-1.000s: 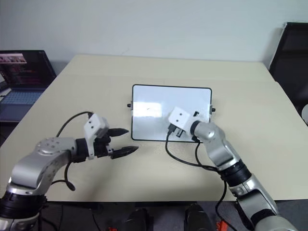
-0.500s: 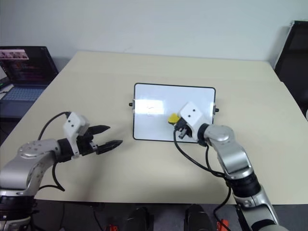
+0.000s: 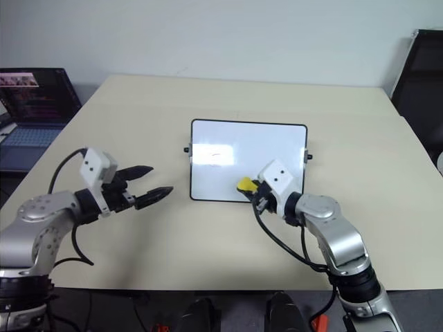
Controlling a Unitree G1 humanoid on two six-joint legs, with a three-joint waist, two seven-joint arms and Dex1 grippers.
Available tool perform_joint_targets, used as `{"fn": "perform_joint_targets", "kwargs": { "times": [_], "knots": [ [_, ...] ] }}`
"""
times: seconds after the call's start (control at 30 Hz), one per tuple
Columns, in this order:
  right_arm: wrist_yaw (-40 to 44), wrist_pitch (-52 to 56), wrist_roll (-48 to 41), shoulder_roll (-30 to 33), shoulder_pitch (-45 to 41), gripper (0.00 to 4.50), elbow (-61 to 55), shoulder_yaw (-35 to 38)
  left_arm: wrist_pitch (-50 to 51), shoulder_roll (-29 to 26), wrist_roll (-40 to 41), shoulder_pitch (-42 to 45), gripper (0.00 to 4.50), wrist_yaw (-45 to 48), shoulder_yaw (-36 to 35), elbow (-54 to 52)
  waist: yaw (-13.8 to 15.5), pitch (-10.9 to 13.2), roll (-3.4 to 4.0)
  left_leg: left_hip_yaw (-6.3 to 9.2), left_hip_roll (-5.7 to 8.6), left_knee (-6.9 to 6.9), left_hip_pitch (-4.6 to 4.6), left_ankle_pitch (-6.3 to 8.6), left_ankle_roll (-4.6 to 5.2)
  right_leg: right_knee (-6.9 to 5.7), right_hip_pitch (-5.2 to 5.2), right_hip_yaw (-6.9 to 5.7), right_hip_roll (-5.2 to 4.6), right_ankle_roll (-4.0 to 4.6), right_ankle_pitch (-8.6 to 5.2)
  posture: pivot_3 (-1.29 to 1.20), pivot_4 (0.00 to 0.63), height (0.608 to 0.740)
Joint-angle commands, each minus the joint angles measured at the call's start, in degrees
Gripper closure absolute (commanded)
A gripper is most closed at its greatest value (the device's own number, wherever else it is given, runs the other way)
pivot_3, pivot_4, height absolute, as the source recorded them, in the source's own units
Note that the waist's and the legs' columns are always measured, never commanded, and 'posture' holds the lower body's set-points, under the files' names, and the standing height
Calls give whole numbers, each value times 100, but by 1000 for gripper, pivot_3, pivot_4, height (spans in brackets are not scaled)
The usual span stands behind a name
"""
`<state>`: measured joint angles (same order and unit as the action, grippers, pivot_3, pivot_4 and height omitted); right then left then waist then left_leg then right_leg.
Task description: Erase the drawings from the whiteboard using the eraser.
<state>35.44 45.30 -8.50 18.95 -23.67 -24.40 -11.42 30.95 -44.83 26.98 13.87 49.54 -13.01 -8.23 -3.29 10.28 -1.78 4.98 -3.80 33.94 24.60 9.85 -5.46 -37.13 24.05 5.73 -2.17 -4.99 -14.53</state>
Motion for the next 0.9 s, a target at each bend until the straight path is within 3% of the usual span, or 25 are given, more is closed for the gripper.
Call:
{"fn": "perform_joint_targets", "kwargs": {
  "times": [0.03, 0.33, 0.57, 0.77, 0.9],
  "knots": [
    [-12, -213, -107, -8, -148, 3504, -31, 6, -70, -92, 32, 23, 0, 38, -106, -161, 0, 0, 0, 0, 0, 0, 0, 0, 0, 0, 0, 0, 0, 0, 0, 0, 150, 740],
    [-82, -898, 350, -53, -795, 3504, 559, -548, -271, -228, -260, -26, 0, 148, 60, -11, -14, 0, 1, 0, 0, 1, -1, 0, 0, -2, 1, 0, 0, 1, 1, 0, 150, 740],
    [-367, -2101, 1379, -477, -2204, 3504, 2517, -1329, -433, -362, -552, 130, 0, 386, 382, 239, -17, 1, 1, 0, 0, 1, -1, -1, 0, -5, 1, -1, 2, -17, 16, 0, 150, 740],
    [-760, -2846, 1979, -974, -3286, 3504, 4381, -1503, -496, -361, -641, 190, 0, 475, 506, 245, -20, 3, 5, 0, -1, -6, 0, -1, 0, -6, 5, -3, 2, -7, 28, 0, 150, 740],
    [-565, -3011, 2257, -949, -3403, 3504, 4927, -1655, -458, -329, -616, 143, 0, 464, 494, 114, -2, 3, 4, 2, -1, -6, 2, -1, 0, -5, 3, -5, 2, -6, 29, 0, 150, 740]
  ]
}}
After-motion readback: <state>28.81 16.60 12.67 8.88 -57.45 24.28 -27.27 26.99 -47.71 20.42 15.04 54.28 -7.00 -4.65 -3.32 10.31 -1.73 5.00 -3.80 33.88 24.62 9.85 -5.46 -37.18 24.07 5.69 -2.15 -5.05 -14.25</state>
